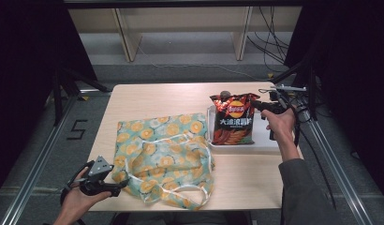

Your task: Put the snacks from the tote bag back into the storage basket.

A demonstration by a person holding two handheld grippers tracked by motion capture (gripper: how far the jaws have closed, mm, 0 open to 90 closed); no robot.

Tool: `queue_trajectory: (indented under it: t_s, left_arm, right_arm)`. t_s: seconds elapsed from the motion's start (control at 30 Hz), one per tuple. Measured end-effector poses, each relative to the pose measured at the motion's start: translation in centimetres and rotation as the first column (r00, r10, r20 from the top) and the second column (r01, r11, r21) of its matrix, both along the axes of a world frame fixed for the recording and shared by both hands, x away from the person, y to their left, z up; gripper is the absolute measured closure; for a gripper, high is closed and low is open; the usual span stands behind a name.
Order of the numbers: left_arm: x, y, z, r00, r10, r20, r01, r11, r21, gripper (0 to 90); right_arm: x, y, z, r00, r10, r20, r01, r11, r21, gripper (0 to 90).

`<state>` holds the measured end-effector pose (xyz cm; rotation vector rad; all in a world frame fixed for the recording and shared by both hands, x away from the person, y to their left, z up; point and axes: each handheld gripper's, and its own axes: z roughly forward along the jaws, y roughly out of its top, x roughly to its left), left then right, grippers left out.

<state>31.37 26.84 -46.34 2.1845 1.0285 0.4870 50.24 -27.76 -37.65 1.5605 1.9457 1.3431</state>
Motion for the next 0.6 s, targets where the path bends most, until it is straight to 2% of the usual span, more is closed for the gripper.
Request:
queue_trajectory:
  t_s: [0.17,0.2,0.27,0.37,0.4,0.47,0.5,0.57,0.6]
  left_arm:
    - [0.0,0.0,0.0,1.0,-0.001,0.001,0.001,1.0,0.0,21.4]
    - [0.0,0.0,0.0,1.0,-0.001,0.001,0.001,1.0,0.0,21.4]
    - [0.0,0.0,0.0,1.0,0.0,0.002,0.0,1.0,-0.001,21.4]
    - [0.0,0.0,0.0,1.0,0.005,0.003,-0.005,1.0,-0.001,21.4]
    - [0.0,0.0,0.0,1.0,0.004,0.002,-0.004,1.0,0.001,21.4]
    - [0.0,-0.1,0.0,1.0,0.002,0.004,-0.002,1.0,0.002,21.5]
    - [-0.1,-0.1,0.0,1.0,0.001,0.006,-0.001,1.0,-0.005,21.5]
    - [-0.1,-0.1,0.0,1.0,0.002,0.005,-0.002,1.0,-0.006,21.5]
    - [0.0,-0.1,0.0,1.0,0.0,0.004,0.0,1.0,0.005,21.5]
  right_arm:
    - [0.4,0.2,-0.4,0.9988,-0.032,-0.036,0.033,0.9991,0.025,86.7]
    - [0.6,0.1,-0.5,0.9997,-0.018,-0.018,0.018,0.9998,0.006,86.4]
    - [0.8,0.0,-0.7,0.9999,-0.009,-0.012,0.009,0.9999,-0.009,86.3]
    - [0.8,0.5,-0.8,0.9978,-0.047,-0.046,0.047,0.9989,0.009,85.9]
    - [0.9,0.4,-0.8,0.9986,-0.035,-0.039,0.035,0.9994,0.007,85.7]
    - [1.1,0.5,-1.0,0.9978,-0.054,-0.039,0.054,0.9986,-0.002,85.7]
    - [1.3,0.3,-1.1,0.9997,-0.024,-0.01,0.024,0.9994,-0.023,85.7]
    - [1.4,0.4,-1.2,0.9991,-0.038,-0.017,0.038,0.9991,-0.018,85.7]
    - [1.4,0.5,-1.1,0.9982,-0.047,-0.038,0.047,0.9989,-0.001,85.6]
